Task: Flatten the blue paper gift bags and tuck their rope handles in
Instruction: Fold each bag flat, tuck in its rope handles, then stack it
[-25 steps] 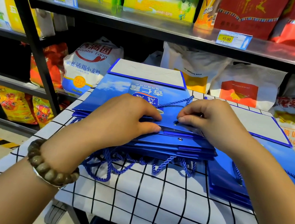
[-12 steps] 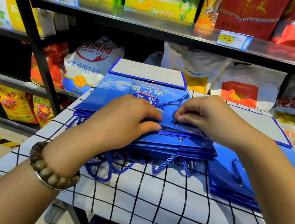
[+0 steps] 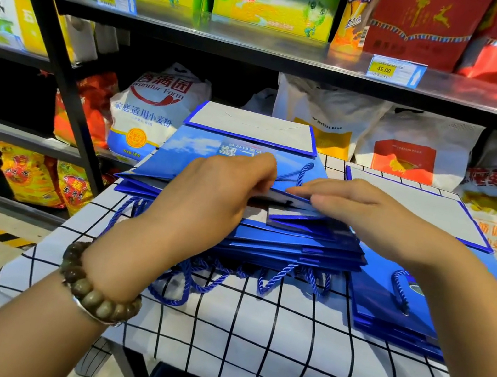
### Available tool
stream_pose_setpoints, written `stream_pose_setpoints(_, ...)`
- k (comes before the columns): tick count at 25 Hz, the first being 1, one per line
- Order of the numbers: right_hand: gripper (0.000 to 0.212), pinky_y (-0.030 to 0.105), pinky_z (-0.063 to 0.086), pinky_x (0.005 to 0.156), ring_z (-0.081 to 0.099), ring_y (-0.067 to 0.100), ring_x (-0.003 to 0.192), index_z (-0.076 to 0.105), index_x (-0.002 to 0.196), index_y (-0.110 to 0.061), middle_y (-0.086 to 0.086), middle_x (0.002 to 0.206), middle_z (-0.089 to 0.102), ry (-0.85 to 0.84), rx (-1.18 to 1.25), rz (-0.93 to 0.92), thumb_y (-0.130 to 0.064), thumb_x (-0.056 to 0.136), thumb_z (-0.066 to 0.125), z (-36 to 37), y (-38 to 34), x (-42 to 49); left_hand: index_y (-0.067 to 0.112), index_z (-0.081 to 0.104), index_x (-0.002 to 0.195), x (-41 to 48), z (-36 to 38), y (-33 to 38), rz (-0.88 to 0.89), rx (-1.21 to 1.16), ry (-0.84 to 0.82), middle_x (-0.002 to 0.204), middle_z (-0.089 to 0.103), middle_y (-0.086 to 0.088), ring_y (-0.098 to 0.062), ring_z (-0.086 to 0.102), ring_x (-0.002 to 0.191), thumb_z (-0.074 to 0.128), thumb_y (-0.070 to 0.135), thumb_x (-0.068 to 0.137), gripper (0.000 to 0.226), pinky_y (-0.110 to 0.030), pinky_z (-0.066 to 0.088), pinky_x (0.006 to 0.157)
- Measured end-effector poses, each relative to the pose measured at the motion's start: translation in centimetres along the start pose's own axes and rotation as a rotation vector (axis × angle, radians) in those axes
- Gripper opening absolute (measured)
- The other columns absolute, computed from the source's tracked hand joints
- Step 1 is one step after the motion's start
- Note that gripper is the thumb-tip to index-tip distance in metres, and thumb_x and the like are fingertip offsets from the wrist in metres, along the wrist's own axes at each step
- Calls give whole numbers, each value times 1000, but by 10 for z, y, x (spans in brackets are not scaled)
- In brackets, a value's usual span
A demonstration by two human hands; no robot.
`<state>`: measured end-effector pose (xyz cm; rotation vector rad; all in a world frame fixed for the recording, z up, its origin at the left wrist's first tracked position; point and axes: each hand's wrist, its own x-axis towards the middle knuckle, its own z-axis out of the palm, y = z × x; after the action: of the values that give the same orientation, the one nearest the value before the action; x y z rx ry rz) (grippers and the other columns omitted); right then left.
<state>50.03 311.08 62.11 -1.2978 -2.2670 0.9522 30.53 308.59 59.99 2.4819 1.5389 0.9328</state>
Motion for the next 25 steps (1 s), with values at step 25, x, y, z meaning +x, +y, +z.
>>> stream_pose_setpoints(25,21,29,51,84,67,15,86,70,89,-18,2,89,72,336,326,75,-27,91,51,26,4,-2,19,47,72,-8,8,28,-17,279,26,80,61,-6,-32,57,75,62,29,84,21,-34,36,62)
